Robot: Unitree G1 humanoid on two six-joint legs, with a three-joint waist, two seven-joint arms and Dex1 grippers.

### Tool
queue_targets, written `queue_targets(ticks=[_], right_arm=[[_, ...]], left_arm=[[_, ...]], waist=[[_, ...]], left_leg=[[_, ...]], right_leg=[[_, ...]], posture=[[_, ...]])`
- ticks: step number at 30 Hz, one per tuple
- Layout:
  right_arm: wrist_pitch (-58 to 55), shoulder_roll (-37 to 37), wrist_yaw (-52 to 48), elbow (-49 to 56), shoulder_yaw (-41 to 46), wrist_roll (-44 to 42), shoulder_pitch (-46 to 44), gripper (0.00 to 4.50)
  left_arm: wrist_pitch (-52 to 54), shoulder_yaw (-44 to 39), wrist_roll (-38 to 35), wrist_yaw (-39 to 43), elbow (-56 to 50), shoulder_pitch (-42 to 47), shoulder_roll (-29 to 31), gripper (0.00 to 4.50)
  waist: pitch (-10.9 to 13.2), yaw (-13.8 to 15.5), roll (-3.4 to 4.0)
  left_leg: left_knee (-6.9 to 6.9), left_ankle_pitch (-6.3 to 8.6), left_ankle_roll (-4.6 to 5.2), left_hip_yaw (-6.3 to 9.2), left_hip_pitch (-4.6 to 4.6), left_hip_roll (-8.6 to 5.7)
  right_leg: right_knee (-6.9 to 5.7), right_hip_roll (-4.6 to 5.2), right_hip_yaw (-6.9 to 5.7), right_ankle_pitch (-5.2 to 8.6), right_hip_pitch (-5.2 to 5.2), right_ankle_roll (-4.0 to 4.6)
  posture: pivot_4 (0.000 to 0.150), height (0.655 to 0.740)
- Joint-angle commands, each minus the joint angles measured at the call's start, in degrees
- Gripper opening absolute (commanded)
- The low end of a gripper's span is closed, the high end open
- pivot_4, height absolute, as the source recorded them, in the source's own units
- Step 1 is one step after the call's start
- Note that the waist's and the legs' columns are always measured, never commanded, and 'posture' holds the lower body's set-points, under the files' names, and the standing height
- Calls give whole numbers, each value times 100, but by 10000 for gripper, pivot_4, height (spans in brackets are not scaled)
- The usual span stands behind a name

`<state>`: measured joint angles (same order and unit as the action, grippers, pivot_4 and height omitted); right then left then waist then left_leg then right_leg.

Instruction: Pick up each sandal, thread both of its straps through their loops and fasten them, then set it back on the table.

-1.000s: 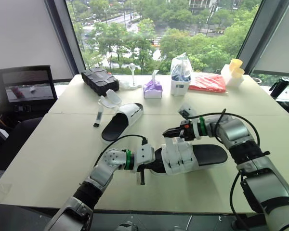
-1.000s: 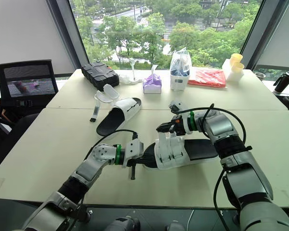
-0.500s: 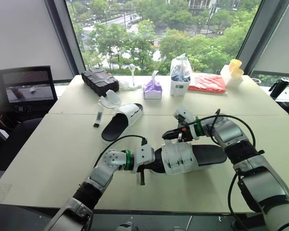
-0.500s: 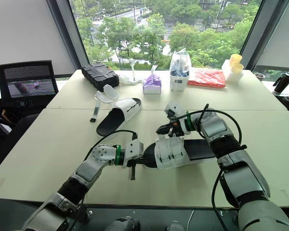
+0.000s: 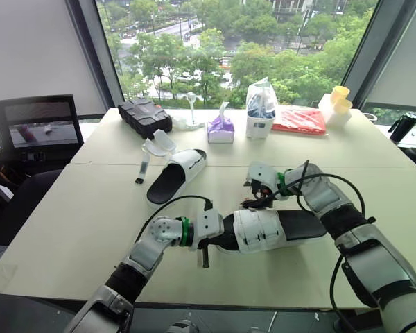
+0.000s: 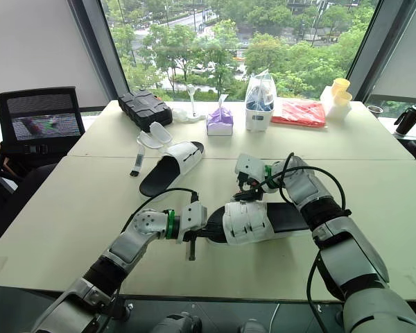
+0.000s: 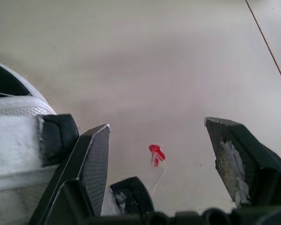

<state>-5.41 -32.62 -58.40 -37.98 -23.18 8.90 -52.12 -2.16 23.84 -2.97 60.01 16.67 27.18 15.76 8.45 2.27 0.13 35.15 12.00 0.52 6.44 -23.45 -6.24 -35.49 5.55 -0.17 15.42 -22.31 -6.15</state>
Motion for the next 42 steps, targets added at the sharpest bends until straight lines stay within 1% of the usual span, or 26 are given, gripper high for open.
queue_targets(ticks=[1, 3, 5, 7, 10, 12, 16, 18, 21, 24, 26, 29, 35, 38, 40, 42], right_arm=[[318, -3, 333, -179, 168, 190, -181, 35163], [393, -121, 514, 74, 406, 154, -293, 35163], [186, -316, 508, 892, 882, -193, -140, 35163], [369, -739, 589, 1841, 1248, -230, 319, 35163], [730, -1231, 767, 2745, 1659, -203, 1072, 35163], [1029, -1490, 928, 3124, 1907, -158, 1568, 35163], [1753, -2112, 927, 3476, 2262, -59, 2659, 35163], [2456, -2365, 1126, 3512, 2344, 134, 3132, 35163], [3384, -2527, 1430, 3608, 2375, 358, 3583, 35163], [4278, -2588, 1751, 3533, 2290, 659, 3815, 35163], [4847, -2568, 2008, 3327, 2188, 942, 3814, 35163], [5365, -2489, 2350, 3018, 2050, 1368, 3622, 35163], [6295, -2152, 3151, 2167, 1472, 2465, 2634, 35163], [6911, -1956, 3681, 1623, 1072, 3195, 1999, 35163], [7176, -1885, 4027, 1361, 891, 3522, 1739, 35163], [7419, -1815, 4390, 1174, 726, 3841, 1543, 35163]], left_arm=[[268, 482, 489, 87, 459, -349, 149, 0], [265, 481, 488, 87, 452, -351, 151, 0], [257, 481, 487, 96, 449, -350, 159, 0], [242, 484, 490, 111, 449, -348, 173, 0], [194, 478, 498, 107, 495, -327, 182, 0], [157, 465, 502, 94, 534, -313, 181, 0], [82, 427, 499, 73, 588, -292, 207, 0], [47, 407, 479, 80, 593, -279, 223, 0], [13, 387, 451, 98, 621, -263, 232, 0], [-4, 388, 441, 122, 657, -237, 233, 0], [-16, 394, 438, 148, 681, -211, 232, 0], [-34, 390, 437, 166, 718, -174, 229, 0], [102, 178, 290, 132, 608, -94, 252, 0], [749, -363, -288, 87, -63, -201, 405, 0], [1044, -558, -450, 46, -421, -299, 548, 0], [1412, -756, -657, 2, -843, -430, 719, 0]], waist=[[0, -2, 0], [1, -2, 2], [6, 5, 8], [7, 21, 11], [0, 28, -2], [-2, 3, -6], [1, -8, 1], [1, -14, 3], [-1, -24, 4], [0, -17, 4], [0, -20, 3], [1, -18, 2], [2, -24, 1], [17, -87, -11], [32, -156, -29], [36, -175, -25]], left_leg=[[0, 0, 0, 0, 0, 0], [0, -1, -1, 0, 0, 0], [0, -1, -1, 0, 0, -1], [0, -1, -1, 0, -3, -1], [-4, 1, -3, 9, -3, -3], [-7, 2, -2, 10, -3, -3], [0, 1, -2, 0, -2, -1], [2, 1, -1, -1, -1, 0], [2, 0, -2, -4, 7, 4], [1, 0, -1, -3, 9, 7], [2, -1, -1, -4, 9, 6], [4, -2, 0, -5, 9, 5], [3, -7, 1, -5, 14, 5], [3, -14, 0, -6, 15, 5], [0, -25, -12, -8, 3, 3], [-8, -31, -20, -2, 4, 5]], right_leg=[[0, 0, 0, 0, 0, 0], [0, 0, 0, 0, 0, 0], [-1, 0, 1, 0, -1, 0], [0, 1, 2, 0, -3, 0], [5, 2, -2, 7, 2, -12], [8, 3, -2, 9, 5, -15], [5, 4, 1, 11, 8, -13], [4, 3, 2, 17, 8, -4], [3, 1, 4, 22, 13, 5], [2, 0, 4, 22, 15, 6], [2, 0, 4, 22, 15, 6], [2, -1, 4, 22, 15, 6], [-10, -3, 6, 23, 14, 9], [-19, -4, 9, 23, 10, 9], [-52, -4, 15, 25, 0, 10], [-68, -8, 18, 27, -12, 14]], posture=[[1500, 7400], [1500, 7400], [1500, 7400], [1500, 7400], [1500, 7400], [1500, 7400], [1500, 7400], [1500, 7400], [1500, 7400], [1500, 7400], [1500, 7400], [1500, 7400], [1500, 7400], [1500, 7400], [1500, 7400], [1500, 7400]])
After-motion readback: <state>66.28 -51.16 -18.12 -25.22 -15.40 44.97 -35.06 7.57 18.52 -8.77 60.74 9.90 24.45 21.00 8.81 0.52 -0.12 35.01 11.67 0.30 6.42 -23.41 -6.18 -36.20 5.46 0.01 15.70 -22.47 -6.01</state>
